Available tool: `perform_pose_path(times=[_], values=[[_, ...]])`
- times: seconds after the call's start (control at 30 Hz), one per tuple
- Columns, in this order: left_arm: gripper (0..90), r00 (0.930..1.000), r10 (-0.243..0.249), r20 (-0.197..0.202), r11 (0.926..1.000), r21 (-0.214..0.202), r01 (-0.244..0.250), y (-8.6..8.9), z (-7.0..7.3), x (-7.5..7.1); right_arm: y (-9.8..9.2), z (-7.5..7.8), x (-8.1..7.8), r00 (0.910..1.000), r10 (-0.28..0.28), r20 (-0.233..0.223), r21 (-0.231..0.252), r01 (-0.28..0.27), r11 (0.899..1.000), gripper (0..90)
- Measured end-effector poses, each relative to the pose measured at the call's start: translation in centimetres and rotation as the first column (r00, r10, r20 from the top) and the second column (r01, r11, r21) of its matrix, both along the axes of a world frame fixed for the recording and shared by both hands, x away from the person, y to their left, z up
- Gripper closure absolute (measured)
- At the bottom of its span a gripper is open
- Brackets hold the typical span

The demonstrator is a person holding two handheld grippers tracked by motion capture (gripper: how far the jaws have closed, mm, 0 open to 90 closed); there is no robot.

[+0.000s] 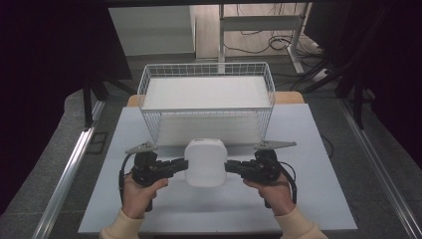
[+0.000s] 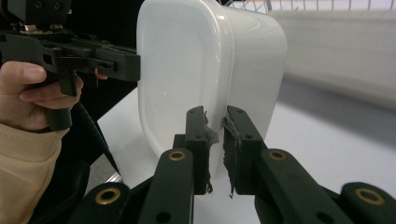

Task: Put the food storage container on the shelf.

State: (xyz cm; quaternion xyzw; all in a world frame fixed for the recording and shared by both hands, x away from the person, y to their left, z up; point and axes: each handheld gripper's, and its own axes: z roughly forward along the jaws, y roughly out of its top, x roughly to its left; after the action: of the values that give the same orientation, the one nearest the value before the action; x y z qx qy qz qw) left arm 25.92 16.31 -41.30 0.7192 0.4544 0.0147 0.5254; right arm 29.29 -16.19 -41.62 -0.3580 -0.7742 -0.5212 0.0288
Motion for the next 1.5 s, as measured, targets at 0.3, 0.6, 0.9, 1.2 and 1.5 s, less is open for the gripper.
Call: perform_pose_path(times=[0.3, 0.6, 0.9, 1.2, 1.5], values=[[79.0, 0.9983, -0.009, 0.058, 0.9999, 0.014, 0.008, -0.4, 4.4, 2.1, -0.5, 4.3, 1.4, 0.9981, -0.017, 0.060, 0.001, 0.017, 1.000, 80.2], [78.7, 0.9965, 0.006, 0.083, 1.0000, -0.005, -0.006, 0.3, 9.1, 4.7, 0.1, 9.3, 4.0, 0.9962, -0.015, 0.085, 0.030, 0.013, 0.999, 80.5], [78.5, 0.9968, 0.011, 0.080, 0.9999, -0.010, -0.010, 1.1, 12.4, 7.6, 1.0, 13.0, 6.7, 0.9952, -0.019, 0.096, 0.020, 0.018, 1.000, 80.5], [78.4, 0.9999, -0.006, -0.011, 0.9974, -0.071, 0.005, 2.1, 13.4, 13.2, 1.6, 15.2, 11.5, 0.9995, -0.021, 0.025, 0.028, 0.020, 0.999, 80.6], [78.2, 0.9884, 0.011, -0.151, 0.9952, -0.094, -0.026, 2.0, 12.1, 18.3, 1.7, 14.3, 17.3, 0.9935, -0.033, -0.109, 0.045, 0.038, 0.998, 80.6]])
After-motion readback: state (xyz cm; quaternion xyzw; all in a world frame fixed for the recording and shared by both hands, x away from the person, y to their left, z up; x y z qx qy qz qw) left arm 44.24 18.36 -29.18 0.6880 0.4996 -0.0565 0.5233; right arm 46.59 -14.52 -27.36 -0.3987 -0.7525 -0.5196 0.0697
